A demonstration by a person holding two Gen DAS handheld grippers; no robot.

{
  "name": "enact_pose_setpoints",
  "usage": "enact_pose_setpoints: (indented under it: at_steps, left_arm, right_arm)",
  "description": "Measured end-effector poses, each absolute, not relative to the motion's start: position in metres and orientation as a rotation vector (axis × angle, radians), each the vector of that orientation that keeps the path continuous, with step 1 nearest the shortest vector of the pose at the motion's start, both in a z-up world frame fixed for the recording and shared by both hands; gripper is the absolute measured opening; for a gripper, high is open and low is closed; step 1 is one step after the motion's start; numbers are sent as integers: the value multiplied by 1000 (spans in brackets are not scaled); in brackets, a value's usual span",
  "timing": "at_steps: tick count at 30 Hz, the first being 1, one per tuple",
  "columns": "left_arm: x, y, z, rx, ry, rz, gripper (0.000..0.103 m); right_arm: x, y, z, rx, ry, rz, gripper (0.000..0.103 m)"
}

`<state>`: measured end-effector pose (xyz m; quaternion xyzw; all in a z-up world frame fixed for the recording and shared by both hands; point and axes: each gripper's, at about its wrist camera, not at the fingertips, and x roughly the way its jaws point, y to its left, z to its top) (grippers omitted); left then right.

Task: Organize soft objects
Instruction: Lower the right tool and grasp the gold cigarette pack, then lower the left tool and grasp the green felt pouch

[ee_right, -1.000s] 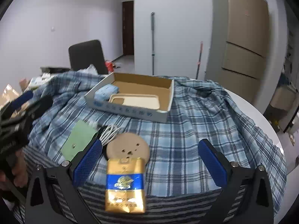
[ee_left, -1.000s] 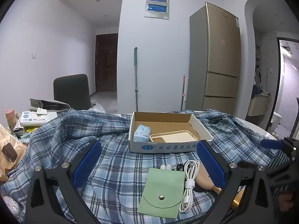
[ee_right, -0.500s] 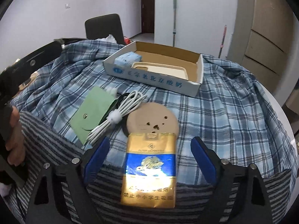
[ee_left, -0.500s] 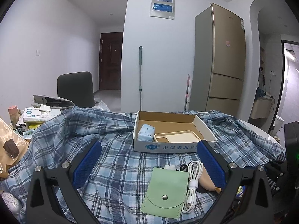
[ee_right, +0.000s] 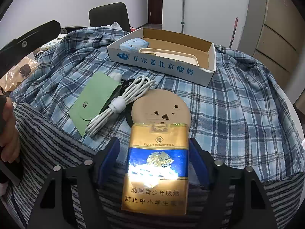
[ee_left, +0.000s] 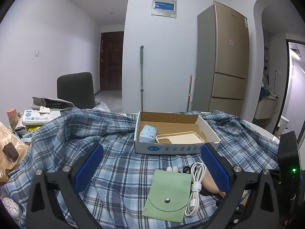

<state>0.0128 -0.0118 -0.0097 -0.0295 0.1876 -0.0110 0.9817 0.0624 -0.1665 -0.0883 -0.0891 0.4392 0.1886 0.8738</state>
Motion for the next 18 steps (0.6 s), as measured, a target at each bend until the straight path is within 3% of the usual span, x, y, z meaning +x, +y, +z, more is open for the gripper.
enact_pose_setpoints:
  at_steps: [5, 14, 18]
  left_arm:
    - [13, -9, -9, -70, 374, -13, 103]
    - [24, -5, -16, -80, 438, -4, 103]
    - [42, -2, -31, -97, 561, -32, 102]
  right_arm:
    - [64, -170, -88, -163, 926, 393, 56]
    - [55, -184, -69, -120, 791, 312, 54]
    - [61, -191, -71, -71, 822, 329, 54]
